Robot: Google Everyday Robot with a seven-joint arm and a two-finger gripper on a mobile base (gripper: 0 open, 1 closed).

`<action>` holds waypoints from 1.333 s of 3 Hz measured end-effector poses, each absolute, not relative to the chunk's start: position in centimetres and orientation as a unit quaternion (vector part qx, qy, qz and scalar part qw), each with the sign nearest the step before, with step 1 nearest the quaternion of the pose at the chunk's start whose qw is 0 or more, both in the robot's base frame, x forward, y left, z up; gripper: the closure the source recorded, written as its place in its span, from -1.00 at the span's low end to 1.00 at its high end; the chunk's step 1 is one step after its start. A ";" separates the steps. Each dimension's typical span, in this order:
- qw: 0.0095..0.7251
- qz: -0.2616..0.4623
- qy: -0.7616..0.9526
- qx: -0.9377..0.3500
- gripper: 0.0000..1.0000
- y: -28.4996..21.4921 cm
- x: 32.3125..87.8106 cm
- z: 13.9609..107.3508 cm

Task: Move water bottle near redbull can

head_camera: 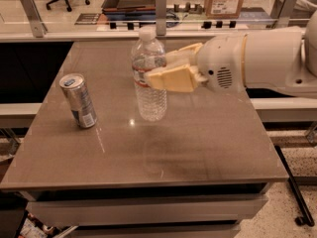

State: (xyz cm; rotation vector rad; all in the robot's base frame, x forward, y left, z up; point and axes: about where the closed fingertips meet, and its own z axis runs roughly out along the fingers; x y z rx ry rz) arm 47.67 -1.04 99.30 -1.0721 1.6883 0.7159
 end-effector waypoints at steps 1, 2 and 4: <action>0.490 0.257 0.694 -0.460 1.00 1.3 47.1 97.7; 0.489 0.246 0.693 -0.470 1.00 2.9 47.3 96.1; 0.492 0.281 0.674 -0.474 1.00 5.8 47.8 94.6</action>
Offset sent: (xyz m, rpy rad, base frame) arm 0.0013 0.0546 -0.0573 -0.1160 -0.0716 -0.0069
